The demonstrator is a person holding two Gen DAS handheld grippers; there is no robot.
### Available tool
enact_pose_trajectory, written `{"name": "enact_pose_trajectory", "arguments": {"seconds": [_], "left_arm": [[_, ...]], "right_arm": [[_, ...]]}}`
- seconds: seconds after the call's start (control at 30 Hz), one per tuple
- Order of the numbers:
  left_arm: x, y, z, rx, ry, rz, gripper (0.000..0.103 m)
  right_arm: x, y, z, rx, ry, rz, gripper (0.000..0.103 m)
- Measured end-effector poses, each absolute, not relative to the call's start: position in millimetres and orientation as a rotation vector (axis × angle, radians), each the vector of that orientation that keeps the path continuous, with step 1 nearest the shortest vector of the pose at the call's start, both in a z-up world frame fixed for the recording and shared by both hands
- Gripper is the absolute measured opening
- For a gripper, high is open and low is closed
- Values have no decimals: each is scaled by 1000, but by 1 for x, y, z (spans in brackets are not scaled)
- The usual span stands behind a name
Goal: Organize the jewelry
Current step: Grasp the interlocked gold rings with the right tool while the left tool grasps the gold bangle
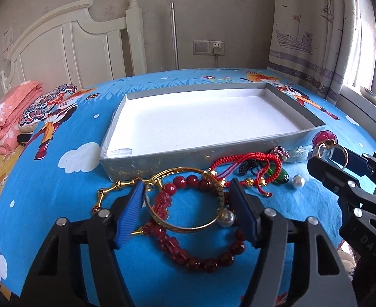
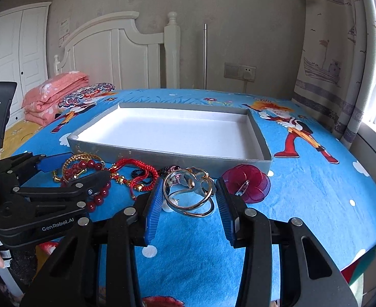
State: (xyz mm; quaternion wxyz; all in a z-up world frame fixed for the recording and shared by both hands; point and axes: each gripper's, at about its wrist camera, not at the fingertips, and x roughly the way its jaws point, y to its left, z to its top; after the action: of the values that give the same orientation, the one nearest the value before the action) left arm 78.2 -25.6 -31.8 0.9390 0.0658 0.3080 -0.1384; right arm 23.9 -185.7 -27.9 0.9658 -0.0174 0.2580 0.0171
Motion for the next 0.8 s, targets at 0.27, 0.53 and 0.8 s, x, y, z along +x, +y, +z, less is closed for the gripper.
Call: {"name": "enact_pose_trajectory", "arguments": {"seconds": [0.27,0.53,0.8], "left_arm": [[59,-11,-30,48,592,-310,60],[26,-9,-20,33,513,-269,60],[24,-7,-17,26,503,-237,60]], "right_arm": [[21,-183,-26,-45,507,47,41],[17,-181,-24,-50,492,59,41],[15,-181,-22,-53,483,51,41]]}}
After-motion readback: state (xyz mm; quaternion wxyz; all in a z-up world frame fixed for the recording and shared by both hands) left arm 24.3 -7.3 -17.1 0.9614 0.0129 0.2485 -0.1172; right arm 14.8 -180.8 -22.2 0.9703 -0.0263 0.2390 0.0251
